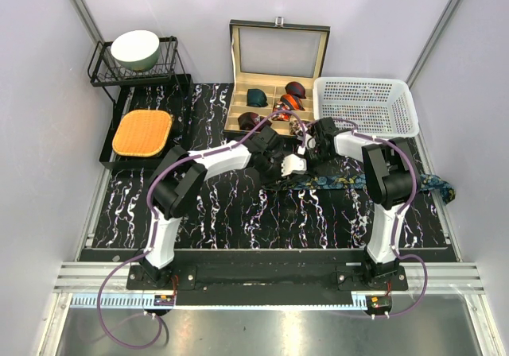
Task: Roll the ties
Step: Roll the tie at the center of the board.
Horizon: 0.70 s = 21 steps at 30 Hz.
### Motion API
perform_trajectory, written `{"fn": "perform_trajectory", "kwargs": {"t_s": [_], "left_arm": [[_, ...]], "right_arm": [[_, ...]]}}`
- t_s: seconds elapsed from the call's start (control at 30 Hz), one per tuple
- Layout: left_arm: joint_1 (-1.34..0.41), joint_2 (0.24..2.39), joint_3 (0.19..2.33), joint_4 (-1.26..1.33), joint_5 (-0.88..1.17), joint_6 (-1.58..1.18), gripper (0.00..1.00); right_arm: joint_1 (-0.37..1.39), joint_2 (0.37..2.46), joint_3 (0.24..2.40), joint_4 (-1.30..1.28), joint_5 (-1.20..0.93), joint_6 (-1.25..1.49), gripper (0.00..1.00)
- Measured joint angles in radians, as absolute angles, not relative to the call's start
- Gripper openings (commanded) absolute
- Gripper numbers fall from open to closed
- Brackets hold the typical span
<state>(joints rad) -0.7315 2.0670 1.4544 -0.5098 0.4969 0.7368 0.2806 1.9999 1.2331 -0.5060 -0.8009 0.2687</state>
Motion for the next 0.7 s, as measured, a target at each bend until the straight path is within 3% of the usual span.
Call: {"fn": "perform_trajectory", "kwargs": {"t_s": [0.2,0.57,0.7], "left_arm": [[-0.726,2.05,1.428,-0.501,0.514,0.728,0.63],[-0.728,1.998,1.353,-0.401,0.473,0.701,0.78],[-0.748,2.028,1.396,-0.399,0.434,0.7,0.79]], "right_arm": [[0.276,2.043,1.239,-0.509,-0.76,0.254,0.0],[0.272,2.057,1.237,-0.492,-0.769,0.249,0.0],[0.272,2.056,1.232,-0.483,-0.776,0.25,0.0]]}}
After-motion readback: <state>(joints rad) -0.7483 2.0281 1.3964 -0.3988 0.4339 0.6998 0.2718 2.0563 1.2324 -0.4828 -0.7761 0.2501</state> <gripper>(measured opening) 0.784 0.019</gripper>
